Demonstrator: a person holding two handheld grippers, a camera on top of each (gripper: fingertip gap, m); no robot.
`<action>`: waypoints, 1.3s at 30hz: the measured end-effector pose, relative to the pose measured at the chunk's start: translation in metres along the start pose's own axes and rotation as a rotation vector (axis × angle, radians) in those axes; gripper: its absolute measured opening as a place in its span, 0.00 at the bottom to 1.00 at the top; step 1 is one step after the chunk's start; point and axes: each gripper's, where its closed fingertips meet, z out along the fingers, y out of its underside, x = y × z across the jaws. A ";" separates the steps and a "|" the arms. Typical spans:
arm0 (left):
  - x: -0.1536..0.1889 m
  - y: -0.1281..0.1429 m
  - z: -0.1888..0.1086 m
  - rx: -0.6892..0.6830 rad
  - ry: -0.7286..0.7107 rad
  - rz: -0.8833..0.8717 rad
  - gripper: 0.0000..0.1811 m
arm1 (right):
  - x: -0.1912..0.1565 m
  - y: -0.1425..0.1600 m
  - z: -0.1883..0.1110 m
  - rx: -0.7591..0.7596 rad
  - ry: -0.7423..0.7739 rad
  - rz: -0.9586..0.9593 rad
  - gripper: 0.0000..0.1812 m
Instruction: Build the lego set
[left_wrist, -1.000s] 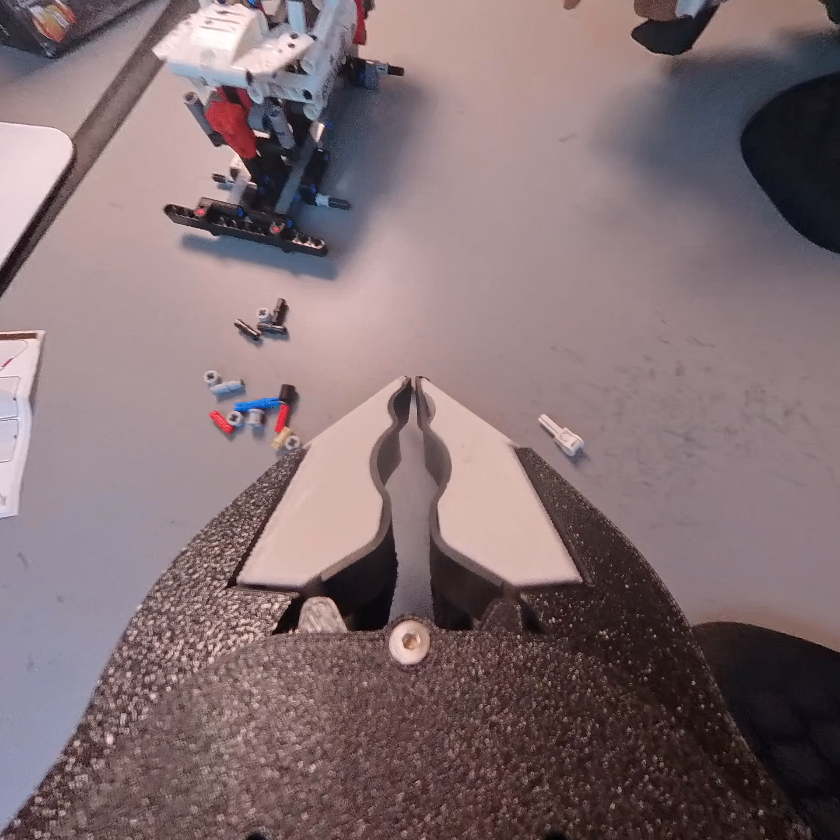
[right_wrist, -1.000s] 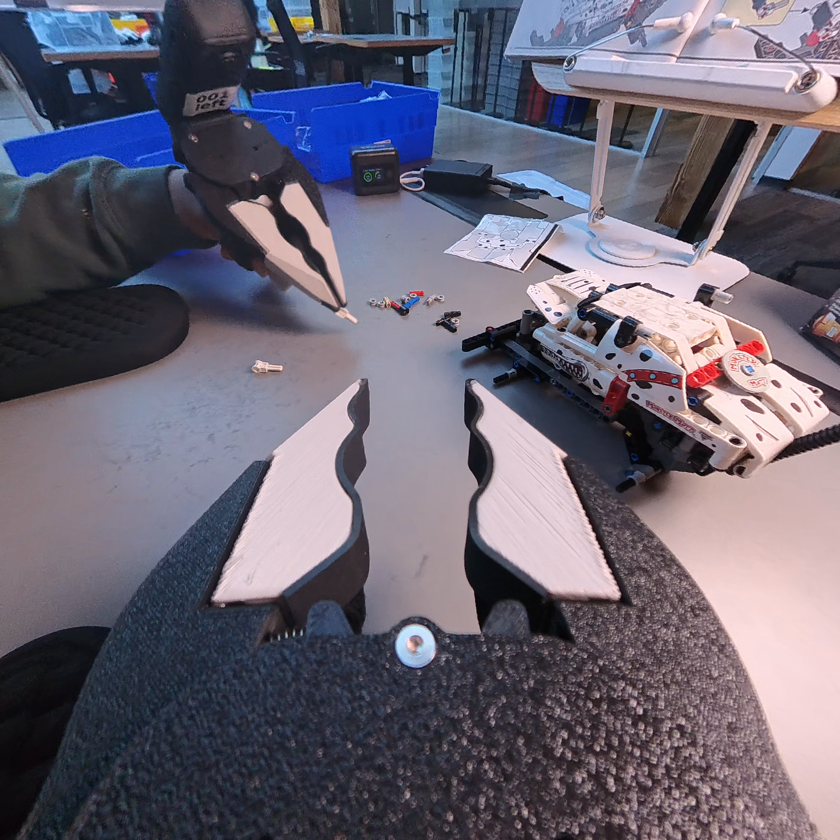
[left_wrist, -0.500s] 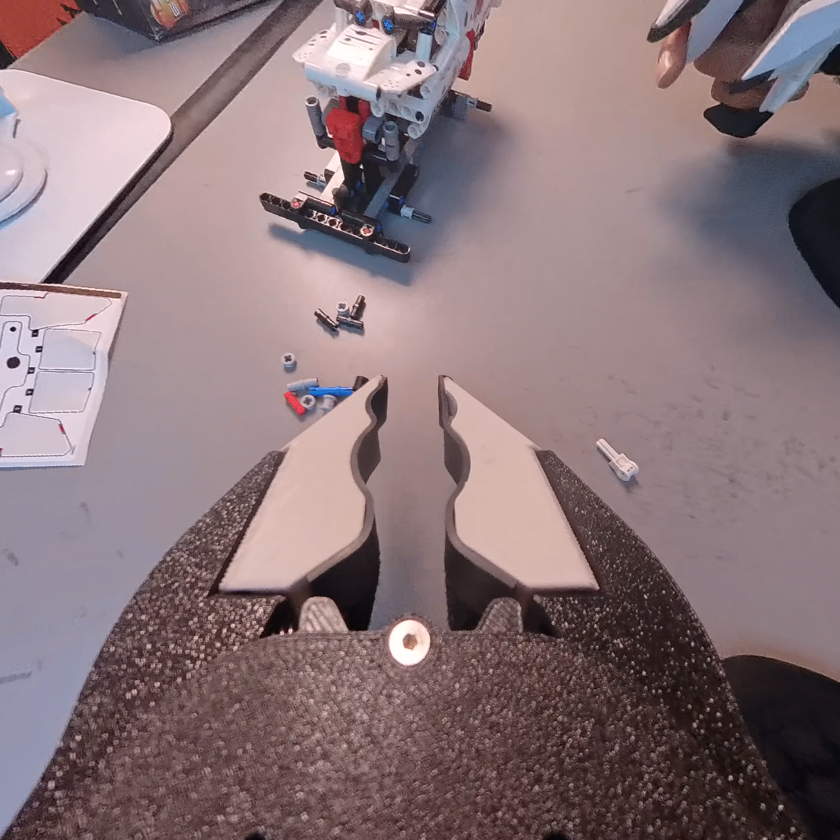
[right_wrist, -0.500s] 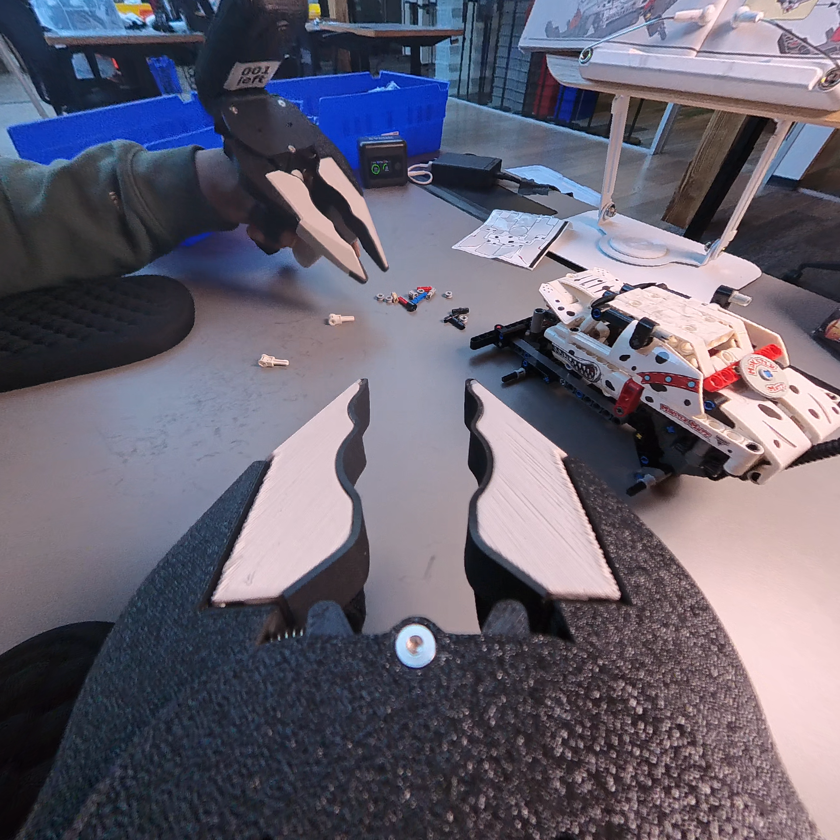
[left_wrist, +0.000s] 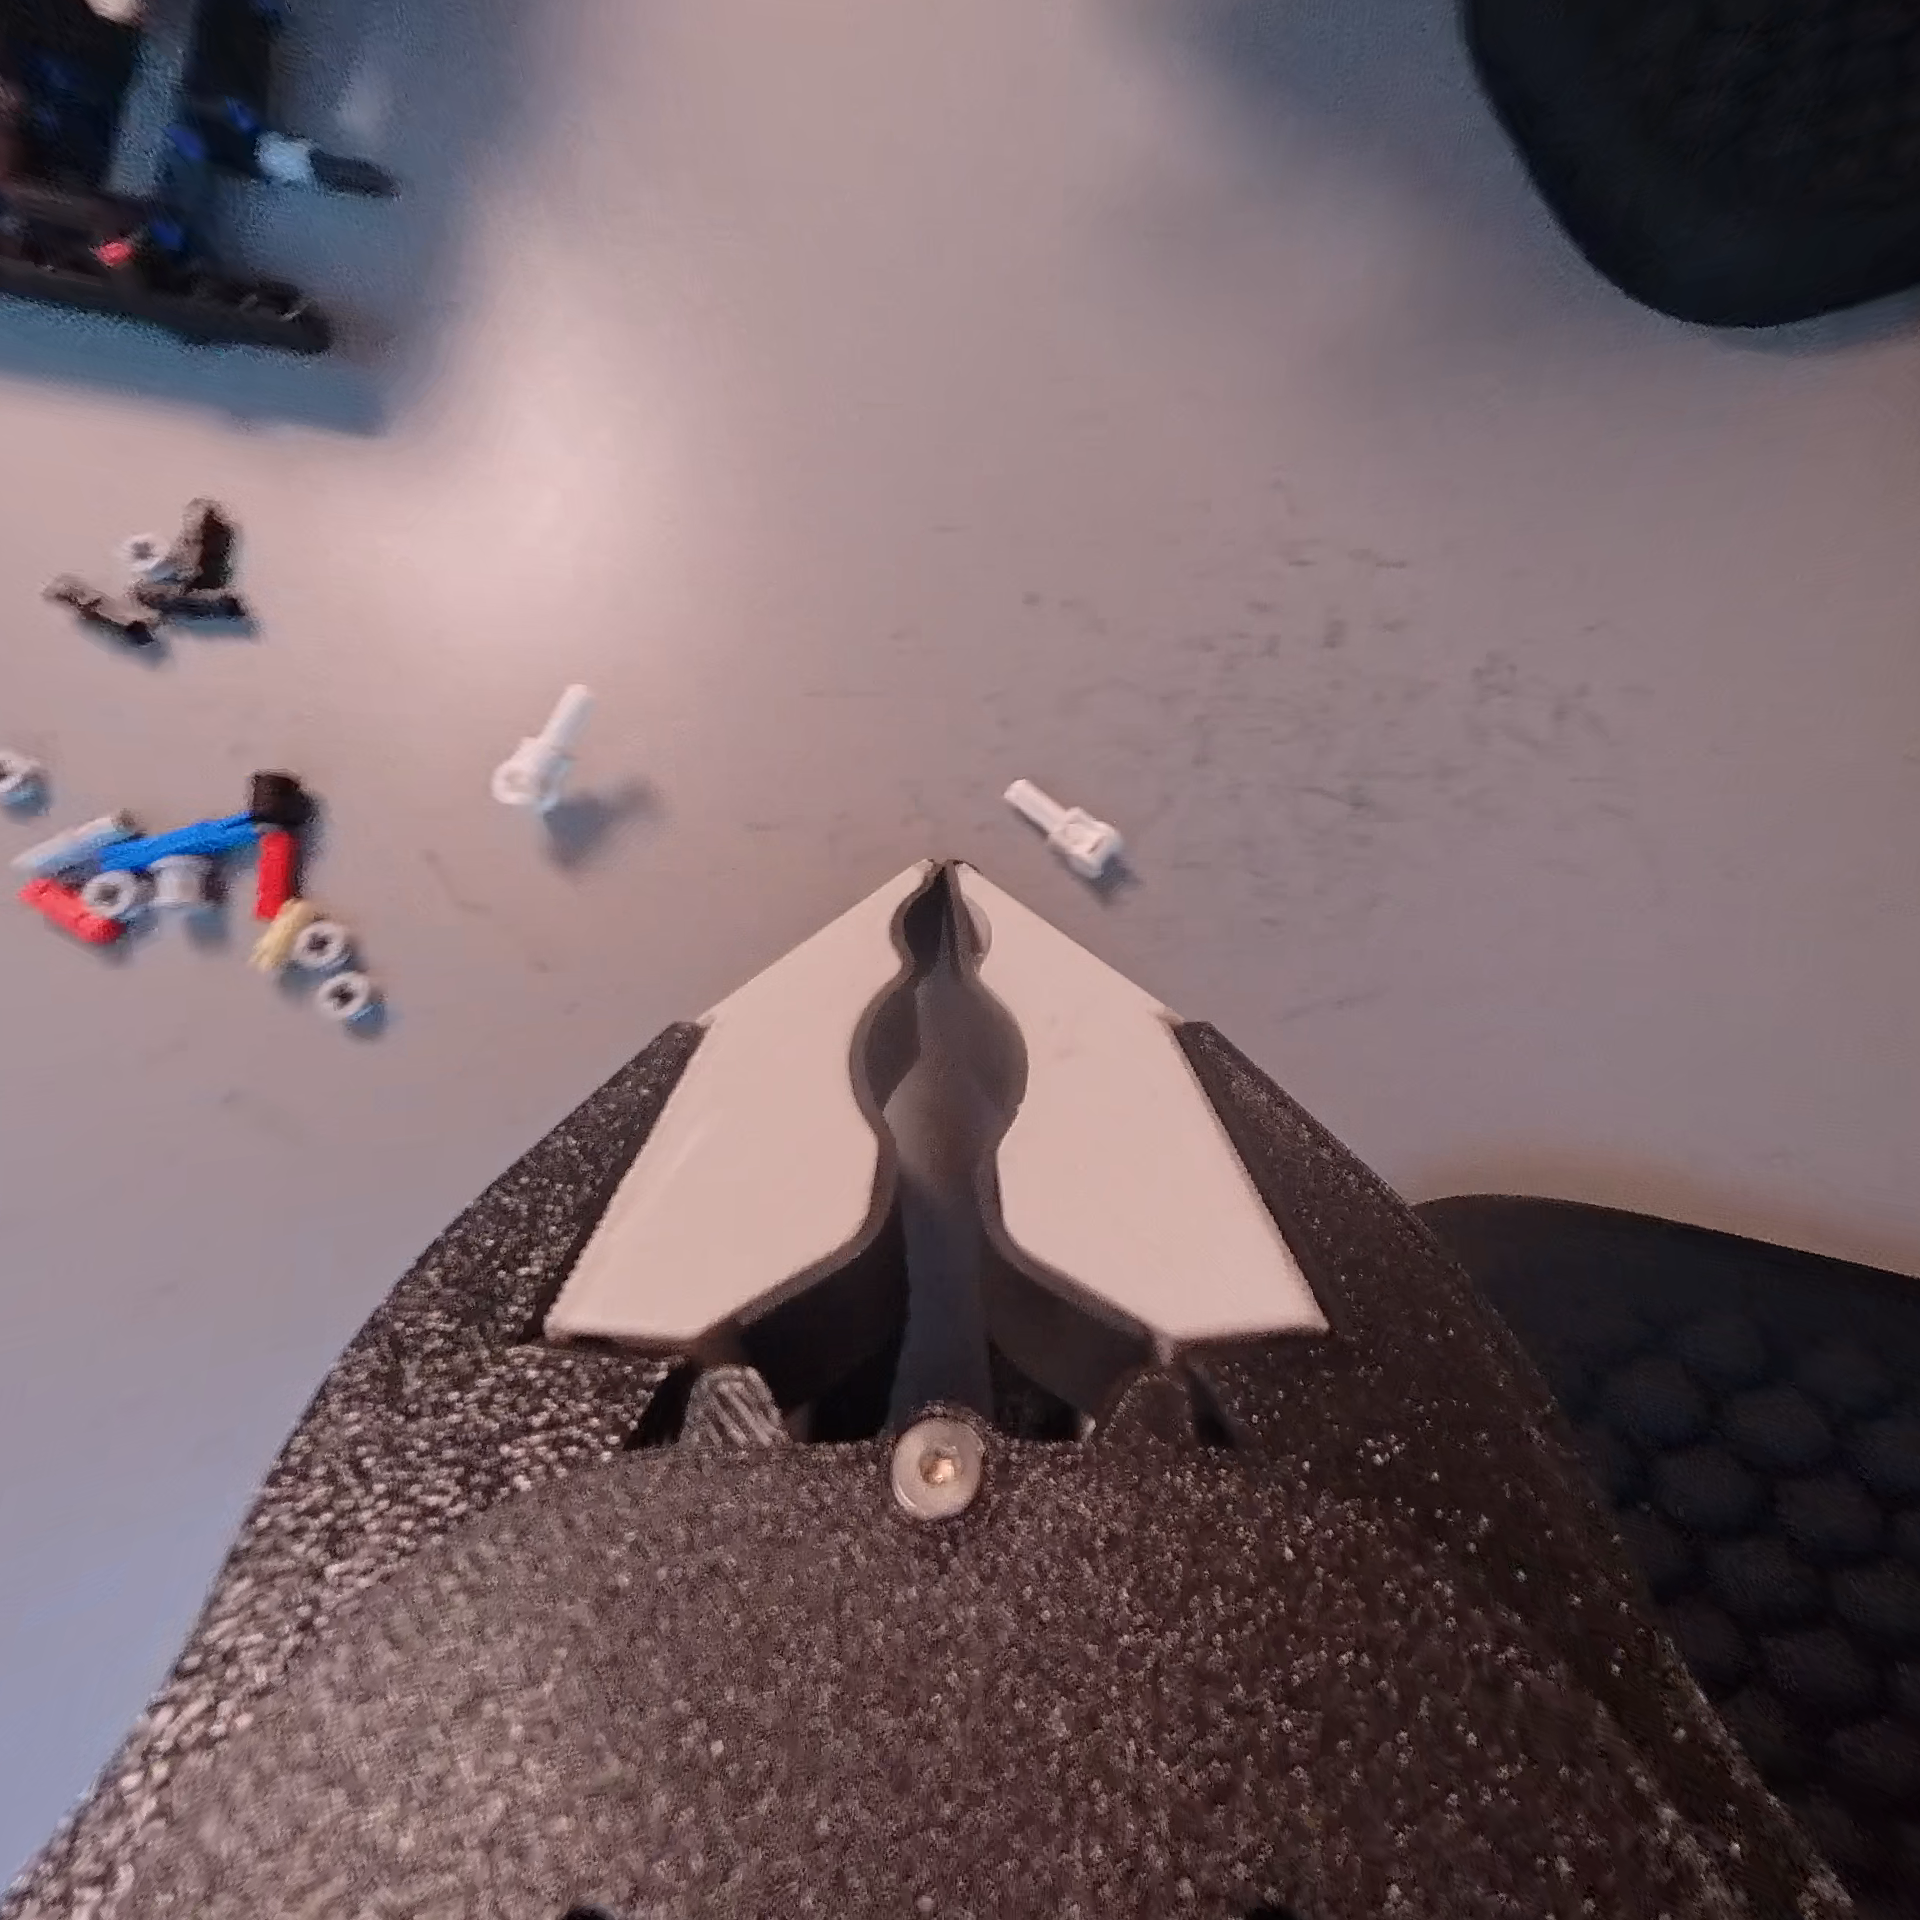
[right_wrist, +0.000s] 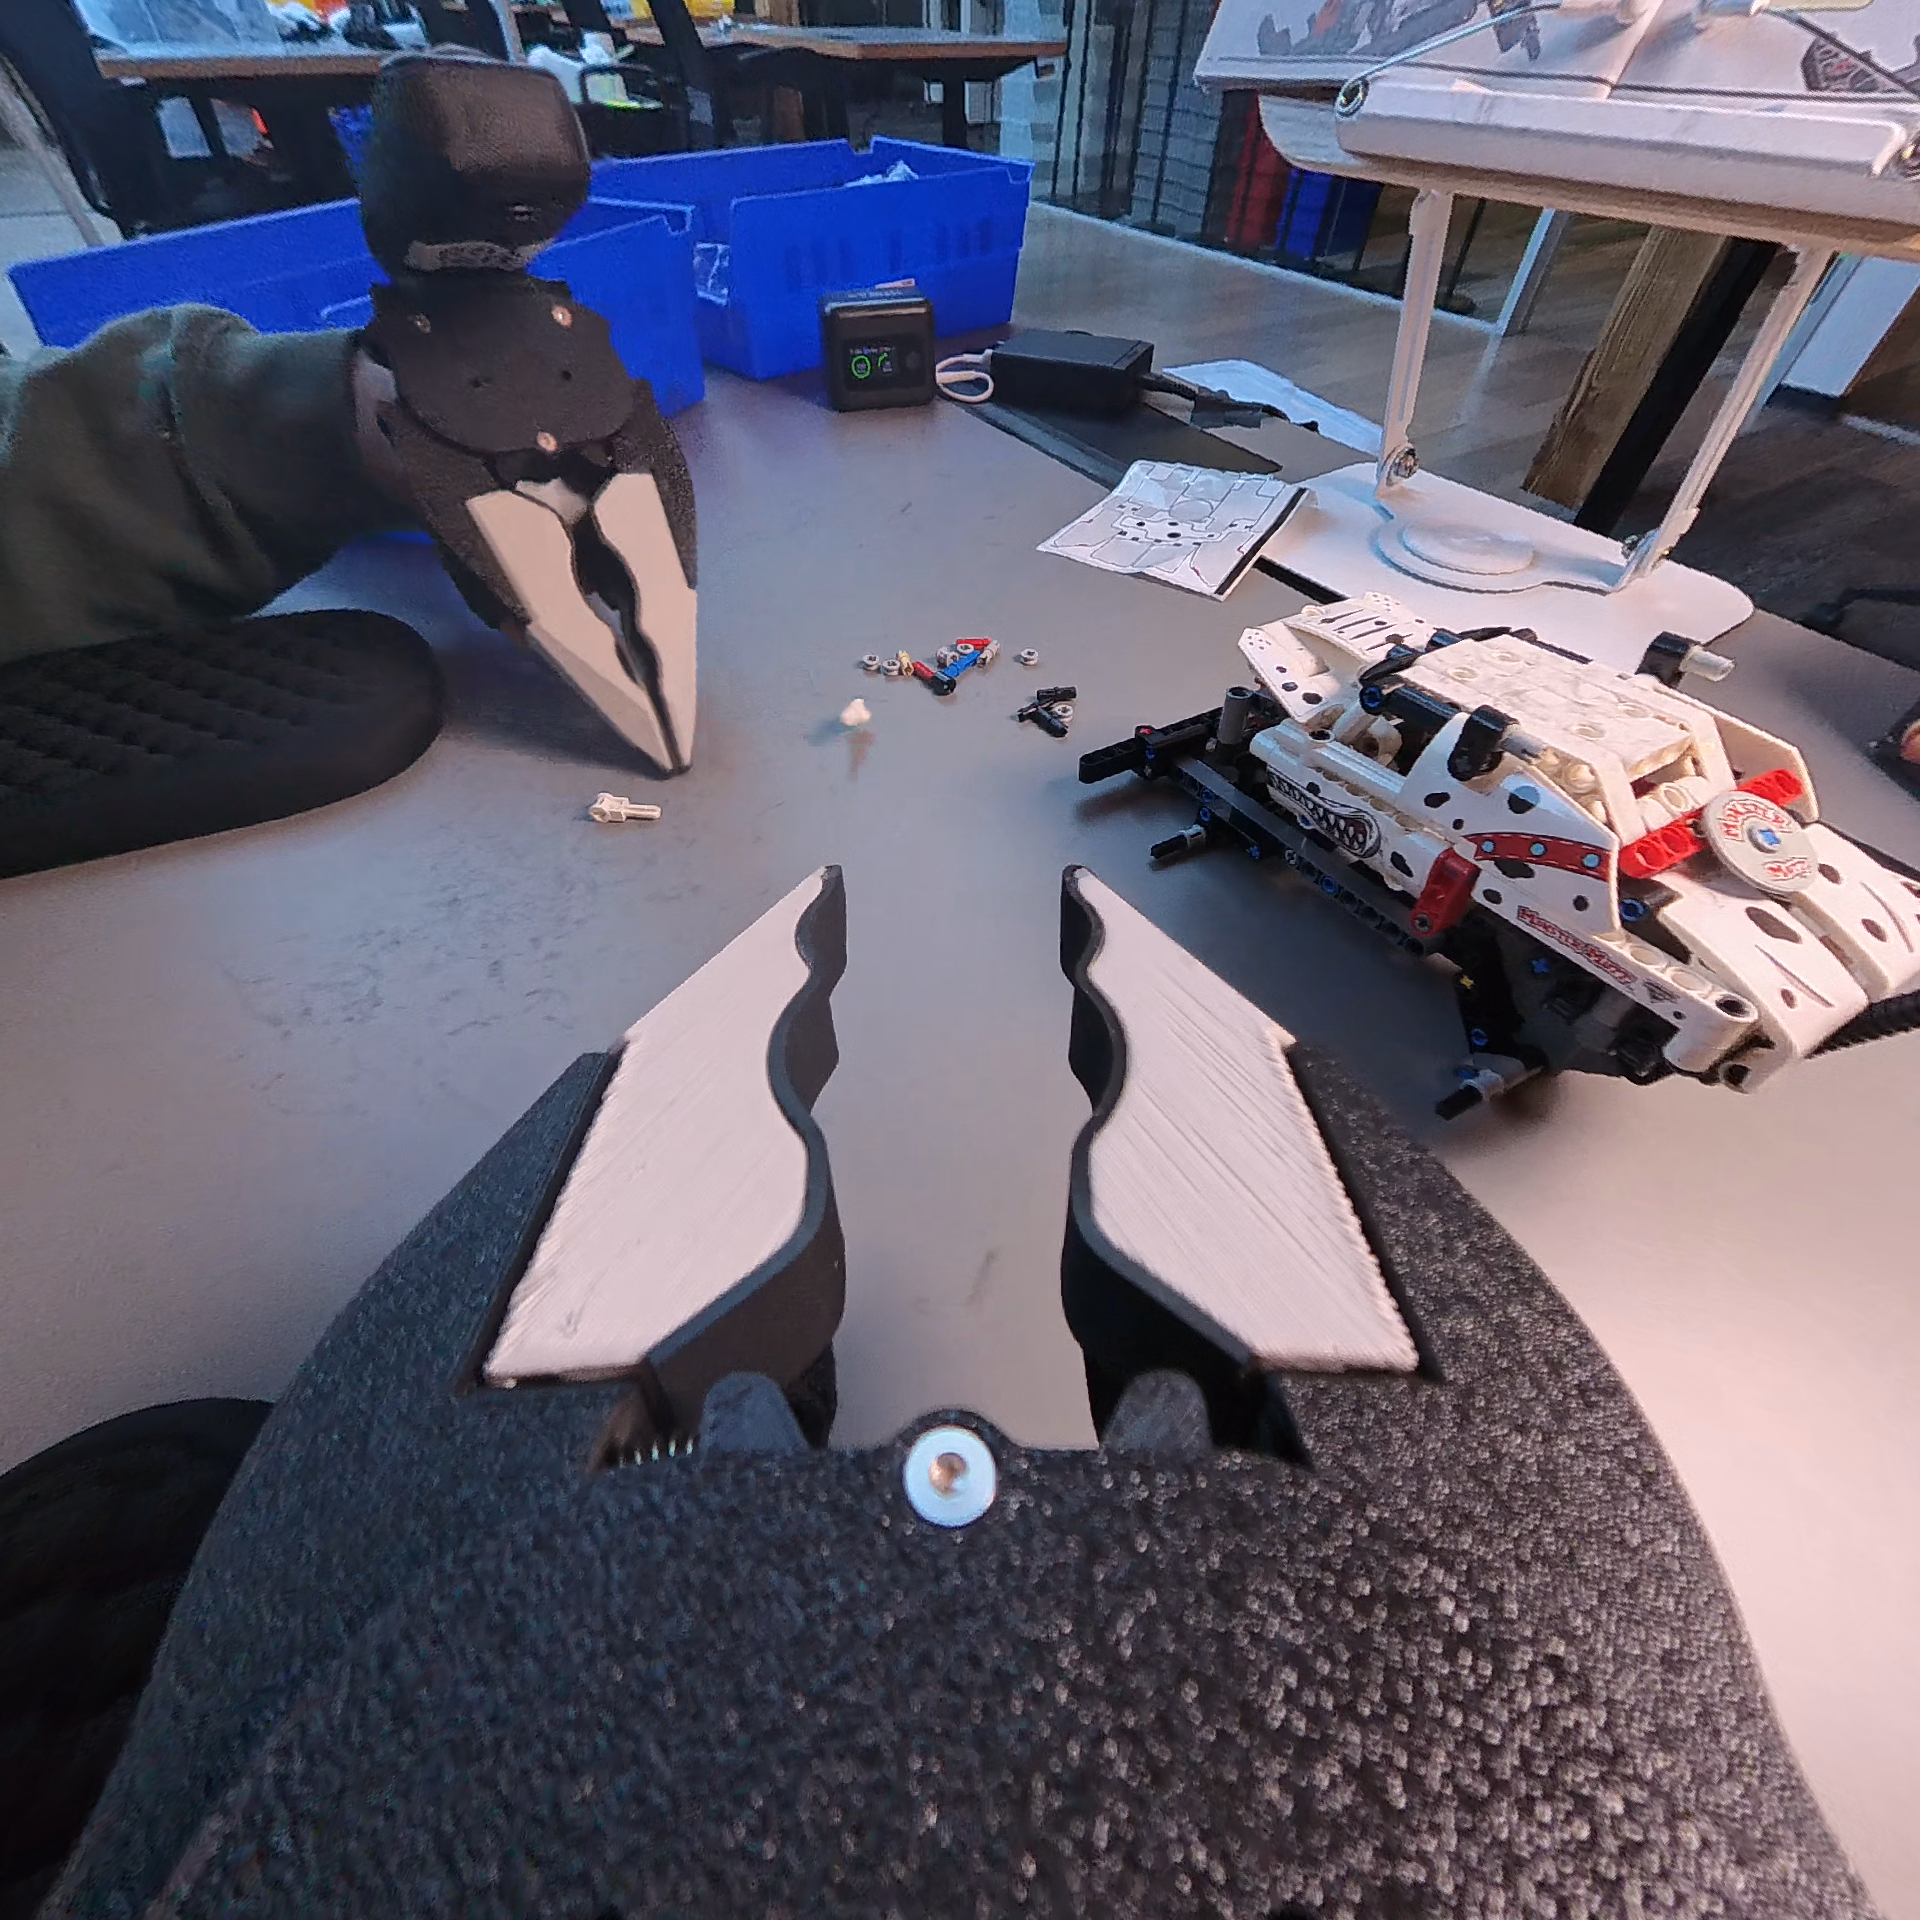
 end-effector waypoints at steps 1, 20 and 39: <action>0.009 -0.004 0.001 0.014 0.041 0.020 0.00 | 0.000 0.000 0.000 -0.001 -0.001 0.000 0.22; -0.046 -0.026 0.018 0.029 -0.079 0.010 0.02 | -0.003 0.005 0.004 -0.015 -0.012 0.006 0.22; -0.154 -0.004 -0.025 0.131 -0.423 -0.356 0.08 | -0.001 0.007 0.005 -0.018 -0.009 0.011 0.21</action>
